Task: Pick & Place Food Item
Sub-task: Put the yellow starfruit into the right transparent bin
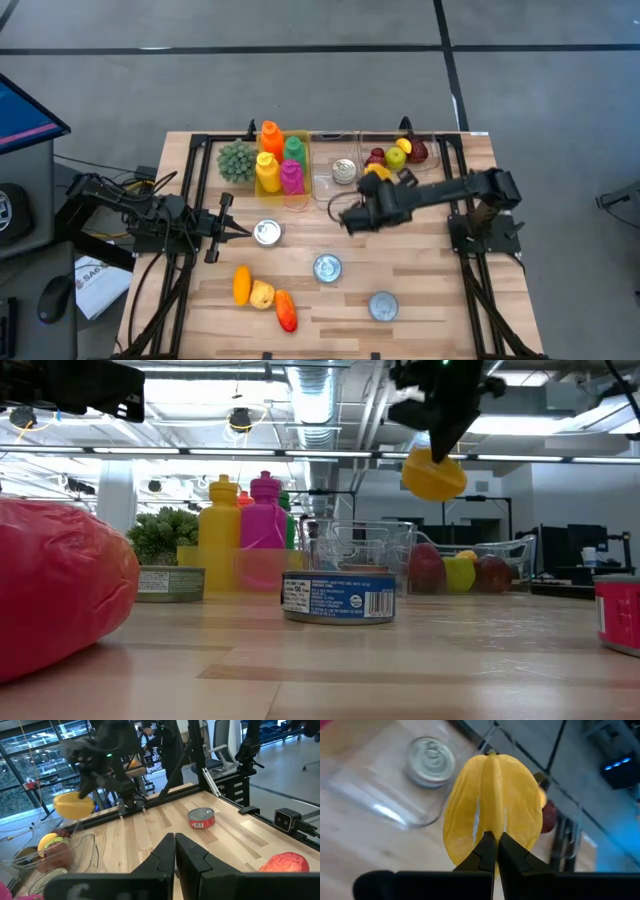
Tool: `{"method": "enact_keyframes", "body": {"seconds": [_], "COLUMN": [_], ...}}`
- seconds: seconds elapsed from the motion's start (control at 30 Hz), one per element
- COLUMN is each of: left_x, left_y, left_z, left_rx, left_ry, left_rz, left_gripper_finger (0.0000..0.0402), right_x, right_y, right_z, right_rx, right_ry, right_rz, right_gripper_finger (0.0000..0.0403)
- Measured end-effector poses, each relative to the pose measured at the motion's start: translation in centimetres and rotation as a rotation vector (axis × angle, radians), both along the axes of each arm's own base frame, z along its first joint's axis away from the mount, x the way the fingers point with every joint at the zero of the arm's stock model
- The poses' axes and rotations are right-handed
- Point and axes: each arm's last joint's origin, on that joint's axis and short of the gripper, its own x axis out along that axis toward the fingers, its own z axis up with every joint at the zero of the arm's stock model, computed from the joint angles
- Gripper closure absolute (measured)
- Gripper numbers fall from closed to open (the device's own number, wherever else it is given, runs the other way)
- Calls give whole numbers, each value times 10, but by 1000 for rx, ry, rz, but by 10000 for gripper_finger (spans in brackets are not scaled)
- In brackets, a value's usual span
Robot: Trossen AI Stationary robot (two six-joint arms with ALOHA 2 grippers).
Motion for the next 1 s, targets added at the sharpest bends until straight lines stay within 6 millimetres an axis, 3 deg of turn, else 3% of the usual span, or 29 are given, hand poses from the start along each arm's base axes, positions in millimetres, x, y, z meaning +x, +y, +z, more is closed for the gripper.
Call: {"method": "enact_keyframes", "body": {"seconds": [0.47, 0.77, 1.0], "left_x": [0, 0, 1], "left_y": [0, 0, 0], "left_z": [0, 0, -1], "left_rx": [0, 1, 0], "left_ry": [0, 2, 10], "left_rz": [0, 0, 1], "left_gripper_finger": [399, 399, 399], "right_x": [16, 15, 14], "right_y": [-91, -130, -152], "right_z": [0, 0, -19], "right_rx": [-26, -13, -7], "right_ry": [111, 140, 106], "right_rz": [27, 33, -10], "right_gripper_finger": [403, 403, 403]}}
